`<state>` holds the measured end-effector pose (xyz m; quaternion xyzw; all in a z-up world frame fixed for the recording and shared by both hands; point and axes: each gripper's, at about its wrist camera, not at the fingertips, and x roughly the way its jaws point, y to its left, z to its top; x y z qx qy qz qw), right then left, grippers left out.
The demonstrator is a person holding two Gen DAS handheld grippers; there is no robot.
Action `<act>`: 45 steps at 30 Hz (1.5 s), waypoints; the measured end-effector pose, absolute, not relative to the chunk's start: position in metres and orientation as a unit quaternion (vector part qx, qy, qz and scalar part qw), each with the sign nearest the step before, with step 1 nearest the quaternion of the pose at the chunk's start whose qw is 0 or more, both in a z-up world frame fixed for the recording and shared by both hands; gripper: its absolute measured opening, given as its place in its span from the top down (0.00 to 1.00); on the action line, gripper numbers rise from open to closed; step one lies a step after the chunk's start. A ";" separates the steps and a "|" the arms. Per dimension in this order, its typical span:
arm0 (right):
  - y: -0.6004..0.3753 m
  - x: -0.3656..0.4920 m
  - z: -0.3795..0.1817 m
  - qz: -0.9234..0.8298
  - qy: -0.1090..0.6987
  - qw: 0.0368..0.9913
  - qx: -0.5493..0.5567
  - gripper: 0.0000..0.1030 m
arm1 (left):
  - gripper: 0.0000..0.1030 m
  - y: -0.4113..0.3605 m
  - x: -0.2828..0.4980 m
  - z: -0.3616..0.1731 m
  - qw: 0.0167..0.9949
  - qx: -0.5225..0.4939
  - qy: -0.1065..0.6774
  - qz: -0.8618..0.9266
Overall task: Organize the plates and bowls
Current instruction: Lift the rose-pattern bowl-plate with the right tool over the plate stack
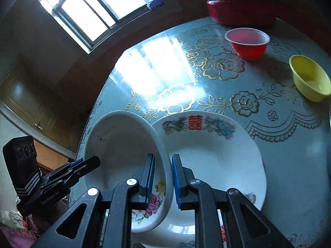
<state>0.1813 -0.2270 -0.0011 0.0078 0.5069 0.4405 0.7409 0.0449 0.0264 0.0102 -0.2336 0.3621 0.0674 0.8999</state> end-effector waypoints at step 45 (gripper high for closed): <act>-0.254 0.191 -0.025 0.344 0.509 0.788 -0.027 0.84 | 0.84 -0.008 0.088 -0.009 0.899 -0.177 0.397 0.053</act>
